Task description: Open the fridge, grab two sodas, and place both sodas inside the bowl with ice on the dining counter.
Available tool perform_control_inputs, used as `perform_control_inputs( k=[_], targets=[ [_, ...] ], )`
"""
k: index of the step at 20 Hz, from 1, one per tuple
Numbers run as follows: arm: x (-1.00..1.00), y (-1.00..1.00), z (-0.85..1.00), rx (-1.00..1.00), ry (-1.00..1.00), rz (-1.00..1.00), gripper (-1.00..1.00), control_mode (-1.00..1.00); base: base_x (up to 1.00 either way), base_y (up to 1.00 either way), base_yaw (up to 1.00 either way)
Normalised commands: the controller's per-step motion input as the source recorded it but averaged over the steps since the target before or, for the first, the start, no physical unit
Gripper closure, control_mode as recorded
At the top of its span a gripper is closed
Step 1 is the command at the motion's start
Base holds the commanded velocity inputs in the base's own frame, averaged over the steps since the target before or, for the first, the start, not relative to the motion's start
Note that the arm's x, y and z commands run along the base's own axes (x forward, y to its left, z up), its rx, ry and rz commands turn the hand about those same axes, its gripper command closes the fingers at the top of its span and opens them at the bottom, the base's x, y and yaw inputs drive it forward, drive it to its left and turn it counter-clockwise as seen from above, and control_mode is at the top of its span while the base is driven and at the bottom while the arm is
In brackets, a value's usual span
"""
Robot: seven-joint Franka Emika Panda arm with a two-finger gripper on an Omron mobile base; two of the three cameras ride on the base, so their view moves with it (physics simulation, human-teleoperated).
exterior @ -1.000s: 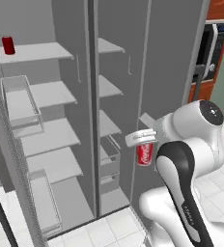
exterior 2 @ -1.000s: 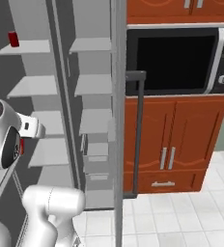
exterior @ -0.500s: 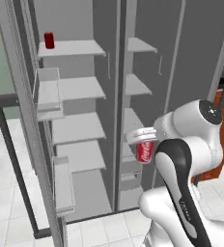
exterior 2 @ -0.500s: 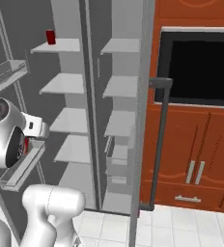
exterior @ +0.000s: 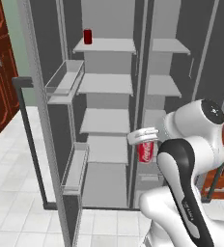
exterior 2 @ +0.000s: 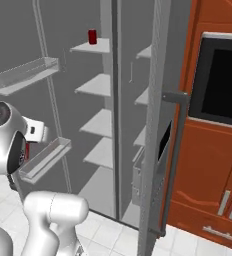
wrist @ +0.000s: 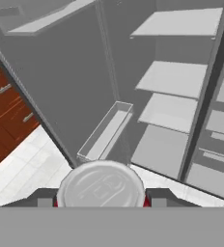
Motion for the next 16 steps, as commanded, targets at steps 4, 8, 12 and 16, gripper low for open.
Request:
perform_control_inputs(
  k=[4, 8, 12, 16],
  targets=[
    [0.0, 0.0, 0.0, 0.0, 0.0, 0.0, 1.0, 1.0, -0.58, -0.21, 0.54],
    [0.0, 0.0, 0.0, 0.0, 0.0, 0.0, 1.0, 1.0, -0.54, -0.32, 0.47],
    [0.0, 0.0, 0.0, 0.0, 0.0, 0.0, 1.0, 1.0, 0.1, -0.72, 0.39],
    [0.0, 0.0, 0.0, 0.0, 0.0, 0.0, 1.0, 1.0, -0.27, -0.49, 0.45]
  ],
)
